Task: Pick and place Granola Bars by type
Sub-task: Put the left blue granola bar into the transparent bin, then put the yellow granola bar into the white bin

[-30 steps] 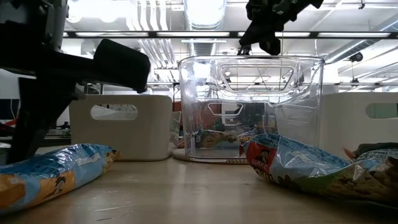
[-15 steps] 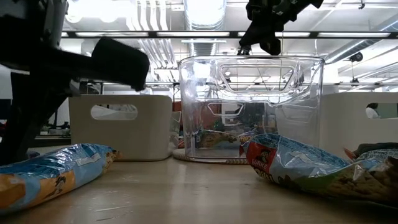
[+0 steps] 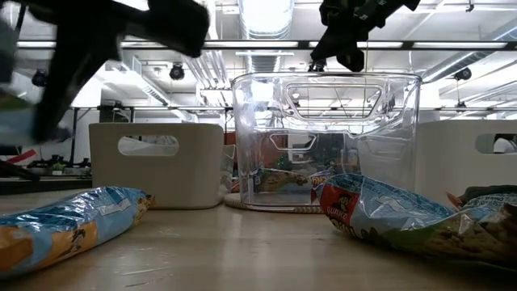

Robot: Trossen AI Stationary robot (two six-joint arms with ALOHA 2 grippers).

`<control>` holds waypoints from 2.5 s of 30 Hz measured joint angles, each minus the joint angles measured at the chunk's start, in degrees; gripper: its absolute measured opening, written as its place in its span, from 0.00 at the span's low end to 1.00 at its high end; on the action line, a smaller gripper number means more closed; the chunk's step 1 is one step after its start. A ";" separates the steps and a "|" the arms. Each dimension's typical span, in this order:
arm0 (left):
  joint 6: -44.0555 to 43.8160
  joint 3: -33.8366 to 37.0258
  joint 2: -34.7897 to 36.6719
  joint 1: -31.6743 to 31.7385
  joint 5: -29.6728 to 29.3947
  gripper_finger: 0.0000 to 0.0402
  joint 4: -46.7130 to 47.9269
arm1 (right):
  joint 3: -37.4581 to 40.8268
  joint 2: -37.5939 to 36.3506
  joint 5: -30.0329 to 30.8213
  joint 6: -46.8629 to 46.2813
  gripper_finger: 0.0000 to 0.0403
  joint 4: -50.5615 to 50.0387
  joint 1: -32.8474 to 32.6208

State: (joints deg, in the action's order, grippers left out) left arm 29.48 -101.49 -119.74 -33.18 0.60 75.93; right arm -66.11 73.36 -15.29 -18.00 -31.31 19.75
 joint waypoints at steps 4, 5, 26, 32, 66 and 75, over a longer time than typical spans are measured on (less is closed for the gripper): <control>-0.69 -3.13 0.02 1.84 -1.93 0.19 3.92 | 0.00 -0.33 -0.22 1.33 0.02 -0.03 -0.02; -0.90 -4.13 0.02 2.41 -2.49 0.19 5.00 | 0.00 -0.53 -0.24 1.51 0.02 -0.13 0.00; -12.36 -29.76 0.11 23.30 -5.26 0.19 -1.34 | 0.00 -18.41 -2.73 8.57 0.02 -13.35 0.00; -23.04 -29.72 0.15 27.90 -0.15 0.19 -8.64 | 0.00 -22.23 -1.00 7.20 0.02 -13.38 0.00; -30.54 -10.47 -0.37 28.51 9.40 0.22 -18.94 | 0.00 -21.88 6.49 5.32 0.02 -13.44 0.02; -31.08 -8.94 -0.37 28.56 8.35 0.40 -19.53 | 0.00 -21.90 6.47 4.90 0.02 -13.46 0.00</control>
State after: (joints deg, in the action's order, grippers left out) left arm -1.61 -110.43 -120.11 -4.62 8.95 56.40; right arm -66.11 51.46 -8.82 -13.10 -44.77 19.75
